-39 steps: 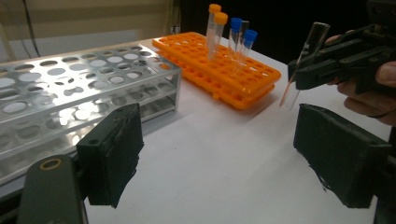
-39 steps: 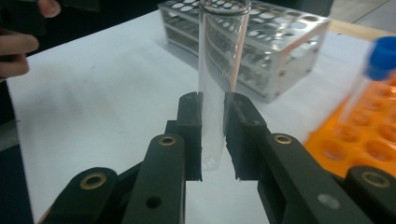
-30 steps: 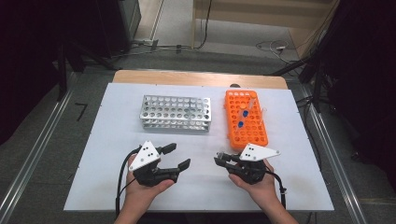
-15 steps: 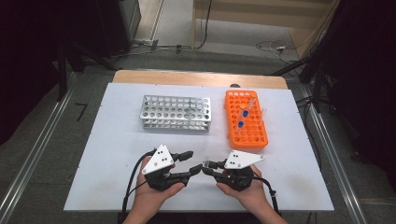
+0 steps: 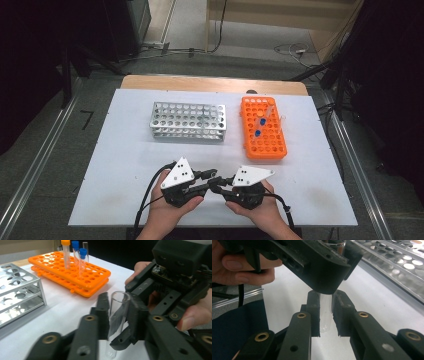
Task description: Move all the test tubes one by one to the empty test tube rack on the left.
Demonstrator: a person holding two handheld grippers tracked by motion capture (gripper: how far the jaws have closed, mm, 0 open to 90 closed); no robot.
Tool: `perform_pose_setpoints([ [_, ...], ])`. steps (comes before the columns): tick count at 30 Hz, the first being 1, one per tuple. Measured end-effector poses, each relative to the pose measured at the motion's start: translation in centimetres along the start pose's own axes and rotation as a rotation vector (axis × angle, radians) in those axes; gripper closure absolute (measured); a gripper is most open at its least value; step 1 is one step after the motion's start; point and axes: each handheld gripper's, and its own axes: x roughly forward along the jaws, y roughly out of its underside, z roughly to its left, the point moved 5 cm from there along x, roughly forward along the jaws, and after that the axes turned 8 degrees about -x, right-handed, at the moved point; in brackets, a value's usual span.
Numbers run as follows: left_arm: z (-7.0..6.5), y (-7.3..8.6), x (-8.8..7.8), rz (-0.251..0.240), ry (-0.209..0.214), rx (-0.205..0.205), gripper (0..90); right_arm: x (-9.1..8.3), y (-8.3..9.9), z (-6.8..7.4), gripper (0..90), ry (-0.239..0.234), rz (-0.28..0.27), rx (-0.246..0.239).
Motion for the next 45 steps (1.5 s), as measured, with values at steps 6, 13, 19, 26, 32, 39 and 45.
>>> perform_pose_setpoints([
  [6,0.0,-0.2,0.1,-0.006,-0.016,0.007,76.5,-0.1,0.1,-0.2,72.5,-0.012,-0.011,0.019],
  [13,0.6,-0.6,0.0,-0.003,-0.032,-0.005,76.6,-1.0,0.2,-0.7,46.5,-0.003,-0.053,0.02],
  [19,1.8,-1.2,-0.2,-0.018,-0.045,-0.033,76.7,-3.4,1.6,-2.4,11.4,0.042,-0.062,0.062],
  [26,3.3,-2.6,-0.3,-0.035,-0.058,-0.046,76.7,-5.8,3.3,-4.2,0.0,0.087,-0.085,0.114],
  [32,4.6,-3.9,0.1,-0.042,-0.072,-0.051,76.7,-7.7,4.6,-4.9,0.0,0.116,-0.095,0.14],
  [39,6.9,-5.2,0.7,-0.056,-0.086,-0.072,76.7,-9.4,5.9,-5.5,0.0,0.15,-0.094,0.162],
  [45,8.4,-6.2,1.5,-0.059,-0.107,-0.072,76.7,-10.4,7.1,-5.9,0.0,0.171,-0.089,0.189],
])
